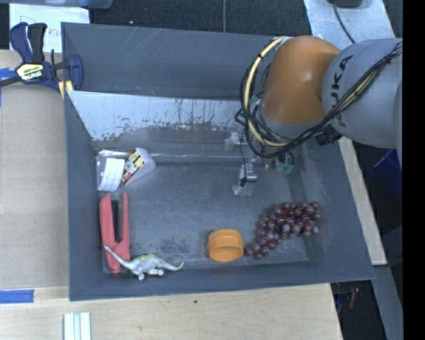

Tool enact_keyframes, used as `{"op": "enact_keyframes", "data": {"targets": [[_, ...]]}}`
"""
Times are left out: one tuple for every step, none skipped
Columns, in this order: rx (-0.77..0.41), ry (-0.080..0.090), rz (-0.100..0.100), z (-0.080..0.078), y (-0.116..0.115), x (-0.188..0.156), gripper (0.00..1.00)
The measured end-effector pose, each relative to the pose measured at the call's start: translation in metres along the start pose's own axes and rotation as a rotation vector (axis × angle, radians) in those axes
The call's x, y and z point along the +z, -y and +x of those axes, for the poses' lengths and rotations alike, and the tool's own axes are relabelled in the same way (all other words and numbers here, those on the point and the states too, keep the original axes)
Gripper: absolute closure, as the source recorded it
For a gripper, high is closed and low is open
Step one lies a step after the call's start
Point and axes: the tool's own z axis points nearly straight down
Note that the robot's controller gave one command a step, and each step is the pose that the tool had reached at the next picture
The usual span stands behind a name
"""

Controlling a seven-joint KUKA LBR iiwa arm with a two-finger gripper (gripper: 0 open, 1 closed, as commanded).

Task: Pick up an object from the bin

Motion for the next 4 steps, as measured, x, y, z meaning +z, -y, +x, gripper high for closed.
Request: {"op": "enact_keyframes", "data": {"targets": [[0.000, 0.008, 0.000, -0.002, 0.000, -0.005, 0.00], [-0.164, 0.009, 0.001, 0.028, 0.058, 0.027, 0.00], [-0.284, 0.011, 0.000, 0.044, 0.071, 0.008, 0.00], [-0.516, 0.010, 0.003, 0.094, 0.103, 0.024, 0.00]]}}
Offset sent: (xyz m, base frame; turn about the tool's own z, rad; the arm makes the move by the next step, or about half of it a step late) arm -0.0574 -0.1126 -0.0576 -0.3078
